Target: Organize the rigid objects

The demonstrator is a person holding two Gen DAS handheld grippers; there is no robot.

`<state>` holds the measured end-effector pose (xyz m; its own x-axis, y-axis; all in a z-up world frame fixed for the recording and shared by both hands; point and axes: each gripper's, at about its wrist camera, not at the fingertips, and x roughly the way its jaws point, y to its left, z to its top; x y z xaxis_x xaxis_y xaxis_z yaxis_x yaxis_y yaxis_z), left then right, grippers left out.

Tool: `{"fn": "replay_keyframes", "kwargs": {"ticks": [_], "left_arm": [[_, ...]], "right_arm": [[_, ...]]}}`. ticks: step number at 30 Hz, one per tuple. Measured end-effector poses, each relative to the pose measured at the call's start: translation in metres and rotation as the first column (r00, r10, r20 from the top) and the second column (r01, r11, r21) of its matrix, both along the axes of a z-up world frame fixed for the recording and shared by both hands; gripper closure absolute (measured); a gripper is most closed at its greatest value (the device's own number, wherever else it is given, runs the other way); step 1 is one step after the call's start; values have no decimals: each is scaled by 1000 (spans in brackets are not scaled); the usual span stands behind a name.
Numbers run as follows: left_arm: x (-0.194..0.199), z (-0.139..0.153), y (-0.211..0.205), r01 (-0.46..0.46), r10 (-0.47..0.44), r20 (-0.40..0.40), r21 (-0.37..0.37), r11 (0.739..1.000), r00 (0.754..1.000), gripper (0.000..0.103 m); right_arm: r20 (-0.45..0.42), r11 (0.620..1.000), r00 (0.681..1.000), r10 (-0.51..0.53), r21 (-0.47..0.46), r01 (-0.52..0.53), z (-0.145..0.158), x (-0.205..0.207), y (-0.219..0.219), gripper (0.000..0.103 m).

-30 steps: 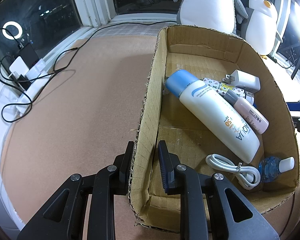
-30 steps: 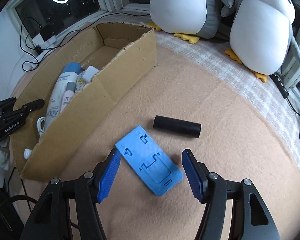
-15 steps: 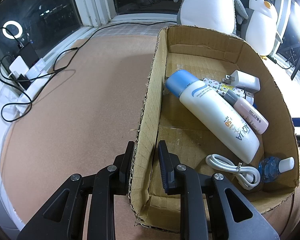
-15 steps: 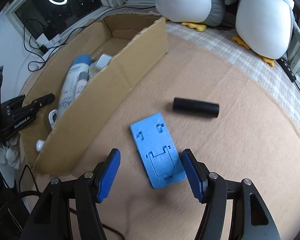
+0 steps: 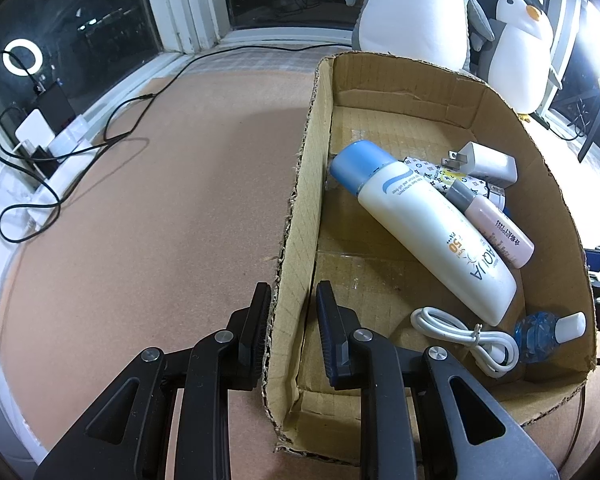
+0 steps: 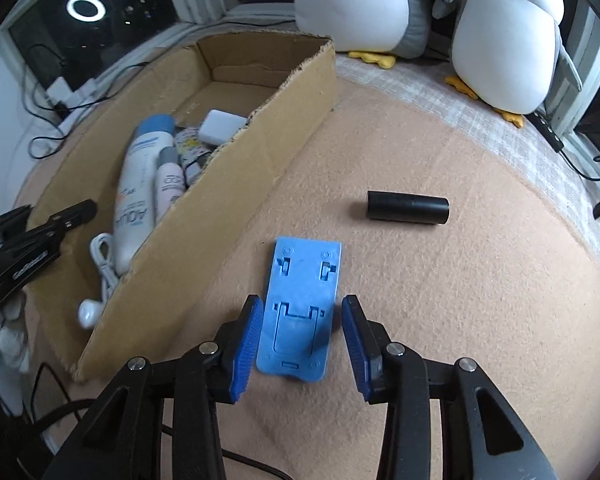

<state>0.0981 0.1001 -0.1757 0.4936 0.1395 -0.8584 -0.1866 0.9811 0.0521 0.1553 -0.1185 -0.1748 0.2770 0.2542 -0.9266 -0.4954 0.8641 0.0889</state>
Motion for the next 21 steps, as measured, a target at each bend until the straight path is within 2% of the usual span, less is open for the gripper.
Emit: {"fn": "replay_keyframes", "kwargs": {"ticks": [5, 9, 10, 14, 21], "left_arm": [[0, 0, -1, -1, 1, 1, -4, 1000, 1000, 83], [0, 0, 0, -1, 1, 1, -4, 1000, 1000, 83], [0, 0, -1, -1, 1, 1, -4, 1000, 1000, 83], [0, 0, 0, -2, 2, 1, -4, 1000, 1000, 83], [0, 0, 0, -1, 1, 1, -4, 1000, 1000, 83]], "right_arm": [[31, 996, 999, 8, -84, -6, -2, -3, 13, 66], [28, 995, 1000, -5, -104, 8, -2, 1, 11, 67], [26, 995, 1000, -12, -99, 15, -1, 2, 9, 70], [23, 994, 998, -66, -86, 68, -1, 10, -8, 70], [23, 985, 985, -171, 8, 171, 6, 13, -39, 70]]}}
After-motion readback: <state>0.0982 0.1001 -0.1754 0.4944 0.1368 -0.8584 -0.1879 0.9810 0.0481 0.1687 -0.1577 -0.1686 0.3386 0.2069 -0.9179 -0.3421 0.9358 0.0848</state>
